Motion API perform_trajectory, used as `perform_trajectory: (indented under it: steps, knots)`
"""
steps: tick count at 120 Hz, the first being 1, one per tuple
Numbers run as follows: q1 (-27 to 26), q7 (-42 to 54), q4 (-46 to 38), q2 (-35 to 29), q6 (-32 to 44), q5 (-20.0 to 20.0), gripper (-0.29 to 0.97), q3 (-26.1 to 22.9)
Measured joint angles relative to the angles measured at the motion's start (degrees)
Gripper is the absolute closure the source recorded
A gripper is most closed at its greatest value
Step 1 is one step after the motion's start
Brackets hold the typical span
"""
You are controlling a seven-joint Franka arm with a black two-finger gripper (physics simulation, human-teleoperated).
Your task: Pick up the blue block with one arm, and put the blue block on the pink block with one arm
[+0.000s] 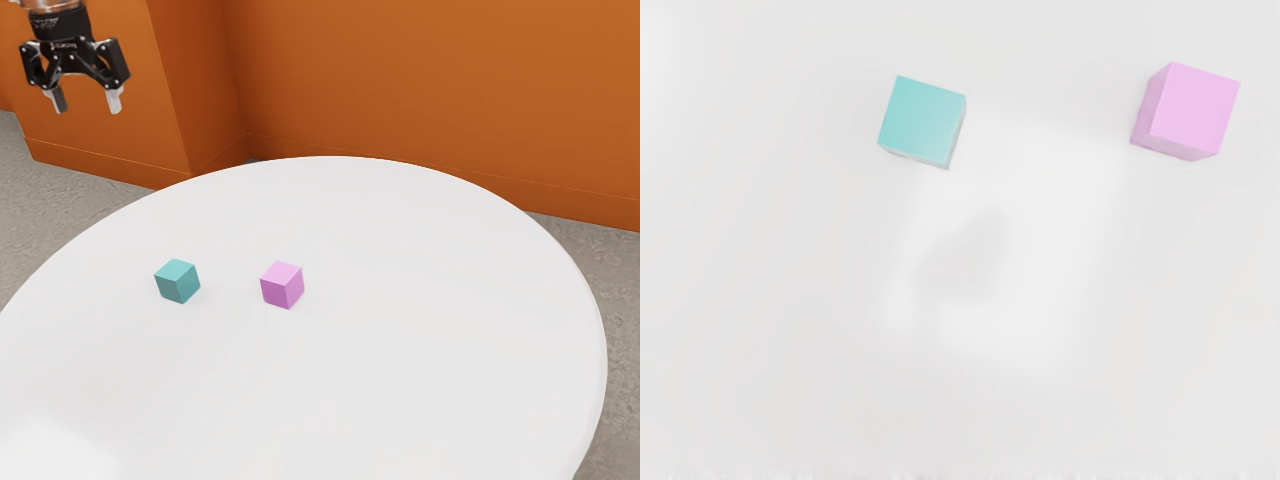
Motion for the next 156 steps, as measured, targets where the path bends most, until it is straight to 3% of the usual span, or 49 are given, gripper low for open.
perform_trajectory:
  steps: [17, 30, 38, 81, 90, 107, 116, 137, 156]
  knots:
    - [-0.1, -0.3, 0.8, 0.0, -0.4, -0.1, 0.00, 0.1]
    - [0.2, -0.6, 13.0, -1.6, -1.0, -1.5, 0.00, 0.7]
    - [0.9, -0.7, 16.3, -2.7, -1.1, -2.1, 0.00, -0.2]
    - [-0.1, -1.3, 15.3, -2.2, -1.0, -3.2, 0.00, -0.6]
    - [0.5, -1.4, 9.0, -2.1, 0.2, -1.9, 0.00, -1.3]
    - [1.8, -1.7, -18.2, -12.8, 9.0, -0.2, 0.00, -4.1]
    - [-0.1, -2.0, -30.8, -16.2, 14.5, -0.2, 0.00, -5.7]
    - [-0.6, -5.1, -43.9, -13.4, 24.9, 0.5, 0.00, -6.4]
    - [0.0, -4.6, -54.9, -13.2, 36.9, 3.6, 0.00, 1.4]
